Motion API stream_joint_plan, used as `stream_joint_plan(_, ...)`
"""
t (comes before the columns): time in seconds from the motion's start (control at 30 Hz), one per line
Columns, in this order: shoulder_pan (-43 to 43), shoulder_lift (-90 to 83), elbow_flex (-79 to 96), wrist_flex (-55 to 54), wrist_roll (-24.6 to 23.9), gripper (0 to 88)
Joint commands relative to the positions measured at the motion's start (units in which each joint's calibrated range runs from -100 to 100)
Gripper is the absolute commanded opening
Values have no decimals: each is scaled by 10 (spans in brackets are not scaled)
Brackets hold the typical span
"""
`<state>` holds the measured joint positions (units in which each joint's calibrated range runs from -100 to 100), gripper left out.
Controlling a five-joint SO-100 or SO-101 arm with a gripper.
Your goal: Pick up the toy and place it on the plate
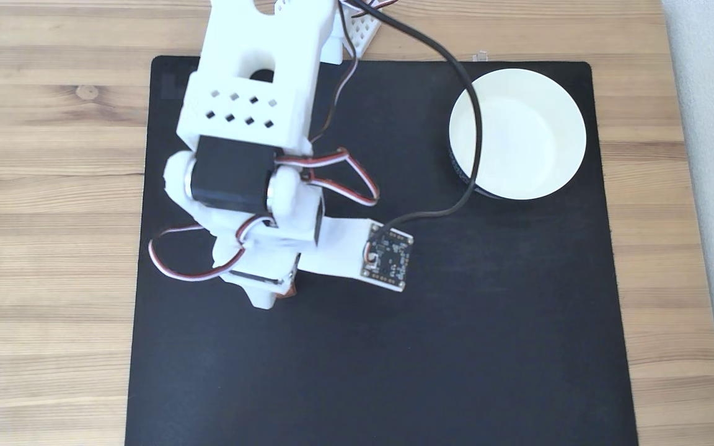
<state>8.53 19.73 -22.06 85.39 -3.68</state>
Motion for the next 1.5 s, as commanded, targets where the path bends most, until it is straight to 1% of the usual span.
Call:
stream_joint_plan(0.0, 13, 4, -24, 13, 3, 262)
stream_joint_plan(0.53, 16, 25, -30, 17, -3, 264)
stream_joint_plan(0.6, 16, 25, -30, 24, -10, 285)
stream_joint_plan(0.67, 15, 25, -30, 36, -13, 338)
stream_joint_plan(0.7, 14, 25, -30, 36, -13, 343)
stream_joint_plan(1.03, 14, 25, -30, 31, -13, 343)
stream_joint_plan(1.1, 15, 25, -30, 31, -20, 345)
stream_joint_plan(1.27, 16, 25, -30, 30, -75, 346)
stream_joint_plan(1.3, 16, 26, -30, 30, -102, 345)
stream_joint_plan(1.47, 15, 26, -30, 30, -187, 342)
